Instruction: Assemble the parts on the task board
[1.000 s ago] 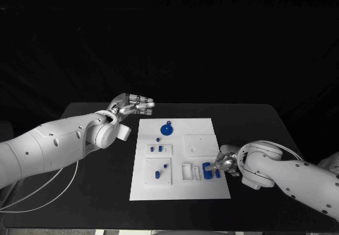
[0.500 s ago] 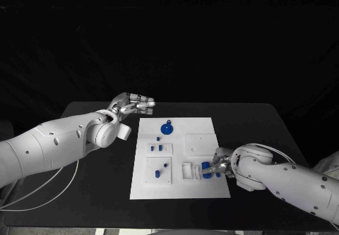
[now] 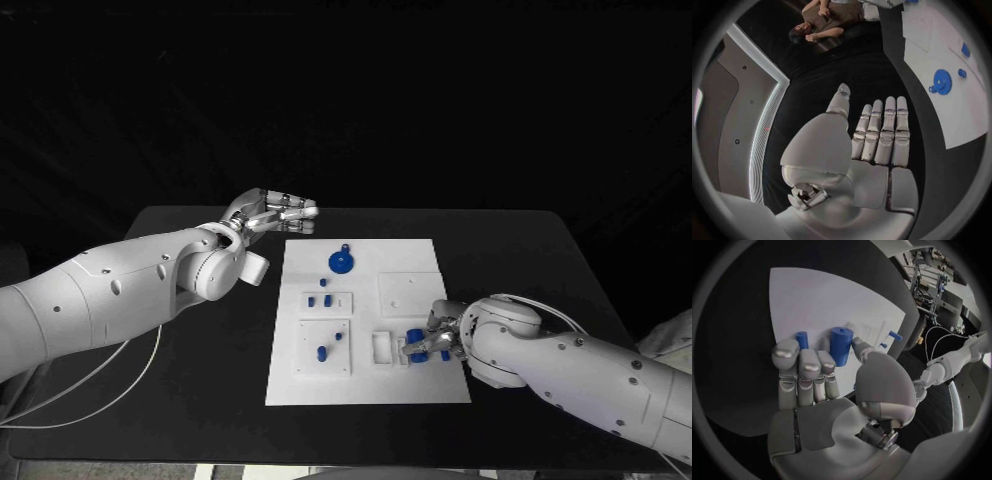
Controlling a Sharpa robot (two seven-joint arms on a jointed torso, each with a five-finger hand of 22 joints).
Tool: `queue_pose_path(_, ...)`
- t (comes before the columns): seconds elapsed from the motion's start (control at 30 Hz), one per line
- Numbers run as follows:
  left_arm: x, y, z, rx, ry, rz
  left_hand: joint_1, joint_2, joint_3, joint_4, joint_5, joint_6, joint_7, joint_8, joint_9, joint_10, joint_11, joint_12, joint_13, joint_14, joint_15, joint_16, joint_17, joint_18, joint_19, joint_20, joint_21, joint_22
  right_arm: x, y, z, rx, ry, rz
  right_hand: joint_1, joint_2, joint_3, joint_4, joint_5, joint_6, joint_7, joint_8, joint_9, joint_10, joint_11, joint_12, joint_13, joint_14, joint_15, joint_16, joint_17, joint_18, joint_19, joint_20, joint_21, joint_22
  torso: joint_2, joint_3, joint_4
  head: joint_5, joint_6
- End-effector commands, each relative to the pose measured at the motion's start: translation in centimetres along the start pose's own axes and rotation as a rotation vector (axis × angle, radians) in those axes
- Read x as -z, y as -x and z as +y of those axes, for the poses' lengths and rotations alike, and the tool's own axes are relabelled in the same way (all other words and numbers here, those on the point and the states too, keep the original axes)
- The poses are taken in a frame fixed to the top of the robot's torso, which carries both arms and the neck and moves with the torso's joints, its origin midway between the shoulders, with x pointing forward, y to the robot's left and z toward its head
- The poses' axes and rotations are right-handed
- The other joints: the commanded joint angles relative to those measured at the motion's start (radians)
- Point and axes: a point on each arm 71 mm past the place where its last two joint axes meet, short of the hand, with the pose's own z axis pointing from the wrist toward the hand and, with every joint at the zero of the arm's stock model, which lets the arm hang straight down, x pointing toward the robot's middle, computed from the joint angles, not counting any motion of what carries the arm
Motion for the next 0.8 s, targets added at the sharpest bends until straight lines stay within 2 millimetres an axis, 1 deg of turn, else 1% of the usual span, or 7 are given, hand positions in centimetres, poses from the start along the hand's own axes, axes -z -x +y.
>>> queue_pose_path(0.03, 0.0, -0.3, -0.1, 0.016, -0.002, 0.021, -0.008, -0.002, -0.002, 0.006, -0.005, -0.009, 0.0, -0.002, 0.0, -0.006, 0.001, 0.0, 0.0, -0.008, 0.0, -0.003, 0.0, 0.0, 0.0, 0.006, 0.002, -0.001, -0.3, -1.1, -0.3, 0.024, -0.034, 0.019, 0.025, 0.011, 0.024, -0.024, -0.006, 0.002, 0.001, -0.002, -0.696, 0.002, 0.0, -0.004, 0.002, 0.005, -0.001, -0.006, 0.002, -0.017, 0.035, -0.005, 0.005, 0.098, 0.0, 0.0002, -0.0002, 0.0, -0.001)
queue_pose_path(0.1, 0.0, -0.3, -0.1, 0.017, -0.001, 0.022, -0.008, -0.002, -0.002, 0.006, -0.005, -0.009, 0.0, -0.002, 0.0, -0.006, 0.001, 0.0, 0.0, -0.008, 0.0, -0.003, 0.0, 0.0, 0.0, 0.006, 0.002, -0.001, -0.3, -1.2, -0.2, 0.023, -0.033, 0.019, 0.025, 0.018, 0.057, -0.067, -0.006, 0.006, 0.001, -0.002, -0.696, 0.002, 0.002, -0.002, 0.004, 0.005, 0.001, -0.006, 0.002, -0.016, 0.034, -0.003, 0.006, 0.098, -0.001, -0.0004, -0.0008, 0.0, -0.001)
queue_pose_path(0.17, 0.0, -0.3, -0.1, 0.017, 0.001, 0.023, -0.007, -0.002, -0.001, 0.007, -0.004, -0.01, 0.001, -0.001, 0.001, -0.007, 0.002, 0.0, 0.001, -0.008, 0.0, -0.003, 0.0, 0.0, 0.0, 0.006, 0.002, -0.002, -0.3, -1.3, -0.2, 0.019, -0.031, 0.018, 0.04, 0.028, 0.071, -0.103, 0.034, 0.006, 0.0, -0.002, -0.696, 0.001, 0.0, -0.002, 0.004, 0.005, 0.0, -0.006, 0.001, -0.015, 0.034, -0.002, 0.007, 0.098, -0.001, -0.0005, -0.0015, 0.0, -0.001)
queue_pose_path(0.2, 0.0, -0.3, 0.0, 0.017, 0.002, 0.023, -0.007, -0.002, -0.001, 0.007, -0.004, -0.01, 0.001, -0.001, 0.001, -0.007, 0.002, 0.0, 0.001, -0.008, 0.0, -0.003, 0.0, 0.0, 0.0, 0.006, 0.002, -0.002, -0.3, -1.3, -0.1, 0.012, -0.029, 0.015, 0.047, 0.037, 0.077, -0.135, 0.118, 0.01, -0.002, -0.002, -0.696, 0.0, -0.002, -0.001, 0.004, 0.005, -0.001, -0.006, 0.0, -0.015, 0.034, -0.002, 0.009, 0.098, -0.001, -0.0004, -0.0015, 0.0, 0.0)
queue_pose_path(0.43, 0.0, -0.3, 0.0, 0.017, 0.005, 0.024, -0.006, -0.003, -0.001, 0.007, -0.004, -0.01, 0.002, -0.001, 0.001, -0.008, 0.002, 0.0, 0.0, -0.009, 0.001, -0.003, 0.0, 0.0, 0.0, 0.006, 0.003, -0.003, 0.0, -1.2, -0.1, -0.057, -0.017, -0.002, 0.031, 0.096, 0.114, -0.302, 0.304, 0.023, -0.002, -0.002, -0.701, -0.005, -0.007, -0.002, 0.004, 0.004, -0.004, -0.006, -0.004, -0.016, 0.033, -0.005, 0.02, 0.1, 0.0, 0.0014, -0.0004, 0.0, 0.0)
queue_pose_path(0.6, 0.0, -0.3, 0.0, 0.016, 0.008, 0.023, -0.006, -0.002, 0.0, 0.007, -0.003, -0.01, 0.003, -0.001, 0.001, -0.008, 0.002, 0.0, 0.0, -0.009, 0.001, -0.003, 0.0, 0.001, 0.0, 0.006, 0.004, -0.004, 0.4, -1.1, -0.3, -0.144, -0.008, 0.004, 0.005, 0.114, 0.121, -0.344, 0.309, 0.033, -0.004, -0.002, -0.699, -0.005, -0.009, -0.002, 0.001, 0.003, -0.005, -0.006, -0.008, -0.016, 0.032, -0.006, 0.025, 0.1, 0.0, 0.0016, -0.0013, 0.001, -0.001)
queue_pose_path(0.8, 0.0, -0.3, 0.0, 0.016, 0.01, 0.025, -0.005, -0.002, 0.0, 0.008, -0.003, -0.008, 0.003, -0.001, 0.001, -0.008, 0.002, 0.0, 0.0, -0.009, 0.001, -0.003, 0.0, 0.001, 0.0, 0.006, 0.004, -0.004, 1.3, -0.4, -0.4, -0.253, 0.005, 0.005, 0.003, 0.12, 0.118, -0.354, 0.315, 0.041, -0.007, -0.002, -0.696, -0.003, -0.011, -0.002, 0.0, 0.003, -0.006, -0.006, -0.009, -0.016, 0.031, -0.007, 0.027, 0.1, -0.001, 0.0011, -0.0025, 0.001, 0.0)
